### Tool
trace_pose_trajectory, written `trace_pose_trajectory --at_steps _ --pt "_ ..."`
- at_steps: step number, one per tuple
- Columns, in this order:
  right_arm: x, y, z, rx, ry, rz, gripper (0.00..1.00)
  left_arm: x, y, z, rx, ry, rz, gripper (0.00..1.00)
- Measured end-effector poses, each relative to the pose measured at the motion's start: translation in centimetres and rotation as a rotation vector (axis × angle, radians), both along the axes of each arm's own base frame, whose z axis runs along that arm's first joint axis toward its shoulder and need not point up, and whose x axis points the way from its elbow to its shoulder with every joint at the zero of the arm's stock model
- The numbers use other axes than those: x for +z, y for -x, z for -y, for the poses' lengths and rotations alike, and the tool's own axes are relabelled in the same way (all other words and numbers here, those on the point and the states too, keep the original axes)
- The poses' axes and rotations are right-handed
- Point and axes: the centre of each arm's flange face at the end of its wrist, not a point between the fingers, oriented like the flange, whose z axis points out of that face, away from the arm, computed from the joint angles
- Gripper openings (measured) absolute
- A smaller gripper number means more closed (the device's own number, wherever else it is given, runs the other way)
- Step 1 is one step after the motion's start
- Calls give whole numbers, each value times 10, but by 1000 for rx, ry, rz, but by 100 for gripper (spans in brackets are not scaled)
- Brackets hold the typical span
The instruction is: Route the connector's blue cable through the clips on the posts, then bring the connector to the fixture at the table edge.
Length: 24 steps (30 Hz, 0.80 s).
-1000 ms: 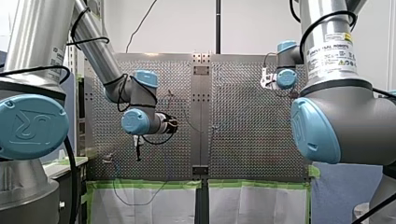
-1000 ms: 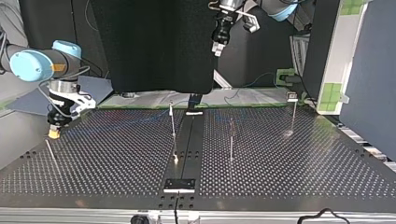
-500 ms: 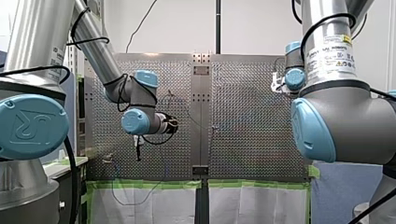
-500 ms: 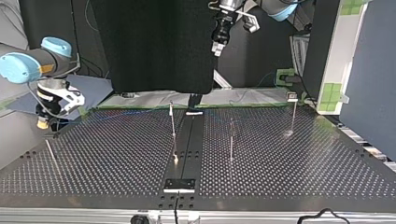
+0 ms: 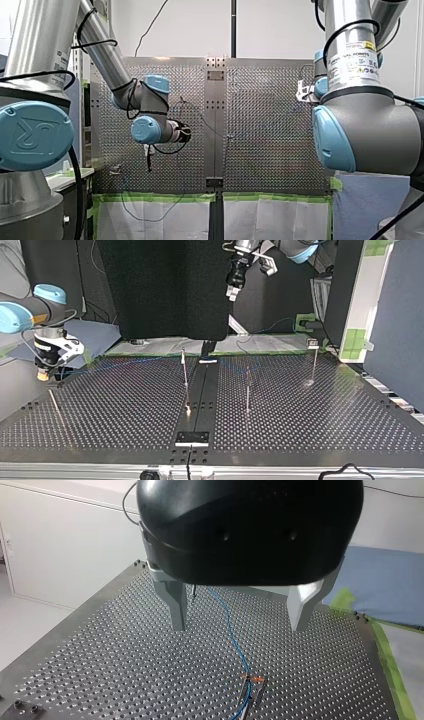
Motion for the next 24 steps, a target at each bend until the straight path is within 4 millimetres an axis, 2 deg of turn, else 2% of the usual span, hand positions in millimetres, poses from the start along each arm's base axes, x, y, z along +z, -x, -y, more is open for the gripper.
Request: trace_pose_trajectory --at_steps 17,21,24 --pt "1 27 17 83 58 22 0 3 -5 1 11 -12 1 100" --pt "-4 32 20 105 51 19 0 4 -7 2 11 -10 4 100" --pt "-15 35 22 123 33 13 0 5 -8 3 11 -9 5 100"
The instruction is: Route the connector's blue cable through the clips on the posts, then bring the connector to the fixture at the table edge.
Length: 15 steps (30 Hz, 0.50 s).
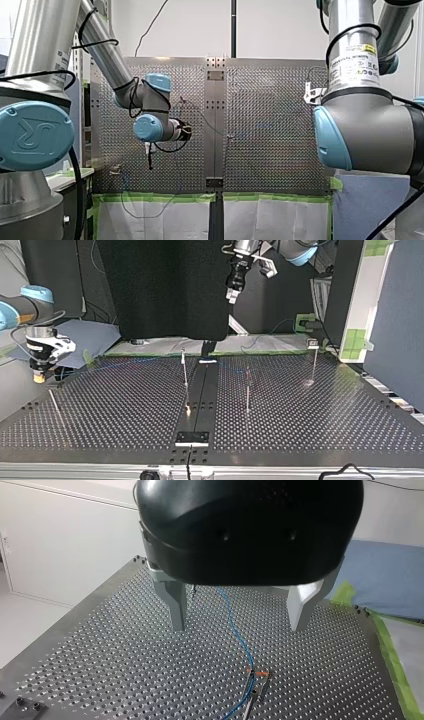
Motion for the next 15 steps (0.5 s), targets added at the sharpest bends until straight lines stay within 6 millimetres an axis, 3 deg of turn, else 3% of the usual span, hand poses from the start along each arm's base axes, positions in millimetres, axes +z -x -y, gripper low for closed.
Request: trace_pose_trajectory --at_steps 5,15 --pt "-17 1 4 39 -22 -11 0 1 -1 1 1 0 0 100" --pt "-17 -6 6 127 7 -9 0 1 -3 0 5 -2 -2 100"
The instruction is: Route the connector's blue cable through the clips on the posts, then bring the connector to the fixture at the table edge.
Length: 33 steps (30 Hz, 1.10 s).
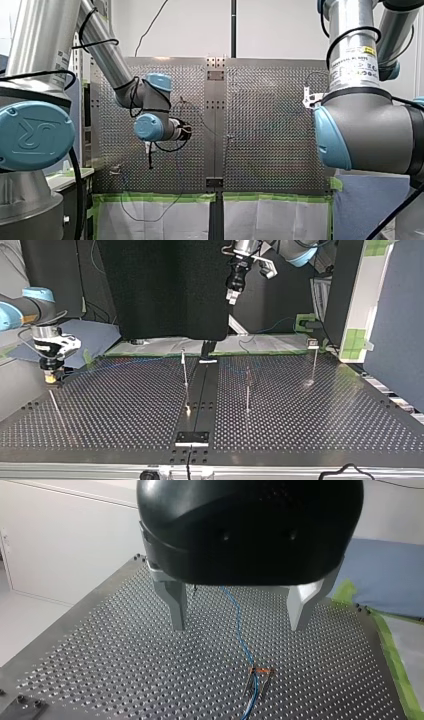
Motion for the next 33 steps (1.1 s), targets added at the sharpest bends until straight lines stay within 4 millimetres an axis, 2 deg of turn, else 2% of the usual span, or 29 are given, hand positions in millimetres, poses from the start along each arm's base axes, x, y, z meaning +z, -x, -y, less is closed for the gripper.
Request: trace_pose_trajectory --at_steps 16,28,33 --pt "3 0 1 123 25 13 0 -1 0 -2 4 -6 -8 100" --pt "7 10 1 202 17 10 0 0 -1 -1 5 -10 -12 100" --pt "9 20 3 201 18 5 0 2 -3 0 4 -16 -10 100"
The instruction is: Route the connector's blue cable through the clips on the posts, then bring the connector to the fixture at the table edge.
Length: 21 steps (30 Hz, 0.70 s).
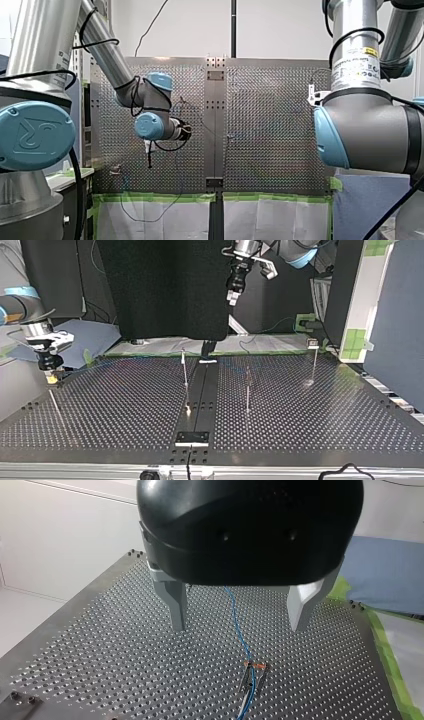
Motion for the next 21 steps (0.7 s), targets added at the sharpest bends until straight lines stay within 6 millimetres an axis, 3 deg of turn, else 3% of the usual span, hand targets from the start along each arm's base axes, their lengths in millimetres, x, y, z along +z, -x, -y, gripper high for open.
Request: trace_pose_trajectory --at_steps 10,21 --pt "1 17 4 -50 11 -22 0 2 -2 2 -1 2 4 100" --pt "0 5 3 -37 38 -75 0 2 -2 2 -1 2 4 100"
